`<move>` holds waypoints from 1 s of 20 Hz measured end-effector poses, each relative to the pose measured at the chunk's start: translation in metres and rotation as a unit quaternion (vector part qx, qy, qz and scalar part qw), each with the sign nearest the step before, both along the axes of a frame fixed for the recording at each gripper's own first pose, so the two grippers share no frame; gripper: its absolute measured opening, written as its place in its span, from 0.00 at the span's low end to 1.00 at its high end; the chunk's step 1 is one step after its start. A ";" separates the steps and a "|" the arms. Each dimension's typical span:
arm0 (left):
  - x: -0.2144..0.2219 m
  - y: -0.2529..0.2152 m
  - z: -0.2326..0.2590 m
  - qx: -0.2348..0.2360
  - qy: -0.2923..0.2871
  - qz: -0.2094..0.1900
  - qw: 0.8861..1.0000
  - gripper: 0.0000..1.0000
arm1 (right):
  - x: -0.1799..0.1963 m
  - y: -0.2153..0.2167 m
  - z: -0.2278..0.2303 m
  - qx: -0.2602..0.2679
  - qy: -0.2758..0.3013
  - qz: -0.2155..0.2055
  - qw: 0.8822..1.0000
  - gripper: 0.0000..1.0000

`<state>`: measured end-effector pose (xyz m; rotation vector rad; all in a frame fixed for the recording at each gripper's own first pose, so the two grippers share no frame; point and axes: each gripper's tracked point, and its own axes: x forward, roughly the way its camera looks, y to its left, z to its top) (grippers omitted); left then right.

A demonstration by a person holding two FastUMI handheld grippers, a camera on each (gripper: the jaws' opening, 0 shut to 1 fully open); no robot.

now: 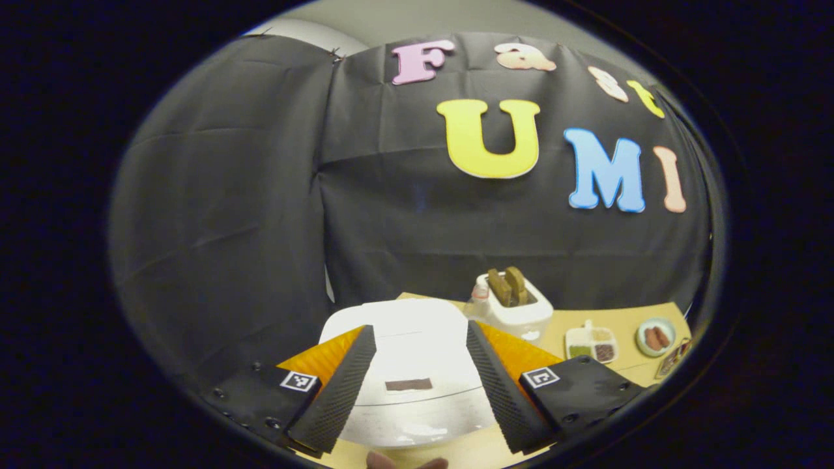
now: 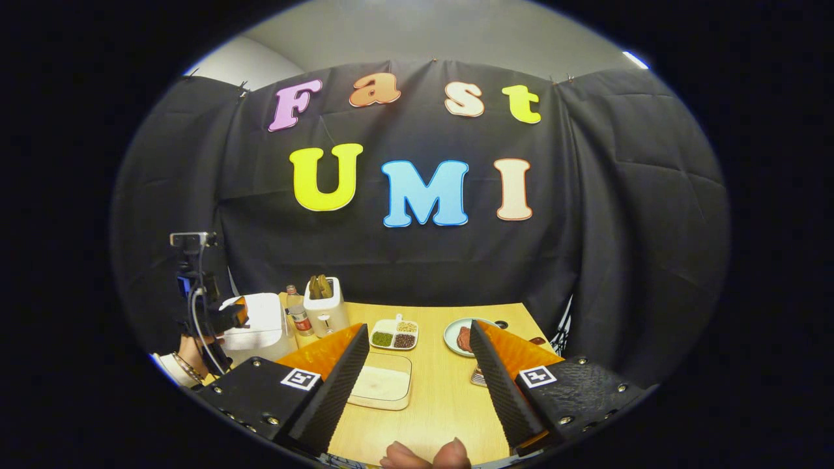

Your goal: Close the left gripper, press the button to open the rice cooker; take a wooden spoon from the chopstick holder with the right hand, scoop a spoonful of rice and pour it into the rice cooker, then put the wooden spoon back into the chopstick holder.

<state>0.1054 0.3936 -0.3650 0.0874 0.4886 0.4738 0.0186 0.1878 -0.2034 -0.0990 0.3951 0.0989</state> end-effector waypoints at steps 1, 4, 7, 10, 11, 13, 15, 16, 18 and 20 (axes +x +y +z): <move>-0.006 -0.012 0.017 -0.011 -0.010 -0.003 1.000 0.98 | 0.002 -0.001 0.004 -0.002 -0.006 0.005 1.000 0.95; -0.038 -0.071 0.073 -0.048 -0.035 -0.033 0.998 0.98 | 0.006 -0.010 0.016 0.000 -0.027 0.025 0.999 0.95; -0.065 -0.120 0.136 -0.043 -0.068 -0.054 0.995 0.94 | 0.007 -0.027 0.032 0.013 -0.036 0.040 0.998 0.95; -0.083 -0.189 0.189 -0.045 -0.093 -0.089 0.991 0.95 | 0.001 -0.060 0.056 0.024 -0.055 0.040 0.997 0.95; -0.091 -0.214 0.210 -0.047 -0.104 -0.102 0.988 0.97 | -0.001 -0.069 0.065 0.030 -0.063 0.041 0.997 0.95; -0.107 -0.259 0.249 -0.043 -0.125 -0.128 0.983 0.98 | -0.003 -0.087 0.085 0.032 -0.088 0.040 0.995 0.95; -0.125 -0.297 0.281 -0.027 -0.147 -0.150 0.977 0.95 | -0.006 -0.100 0.098 0.025 -0.110 0.035 0.993 0.95; -0.134 -0.314 0.296 -0.018 -0.159 -0.161 0.974 0.94 | -0.009 -0.104 0.107 0.023 -0.122 0.034 0.992 0.95; -0.143 -0.346 0.318 -0.008 -0.179 -0.191 0.965 0.92 | -0.020 -0.105 0.123 0.029 -0.135 0.032 0.990 0.95; -0.148 -0.364 0.327 -0.017 -0.188 -0.204 0.961 0.92 | -0.030 -0.104 0.140 0.032 -0.153 0.034 0.987 0.95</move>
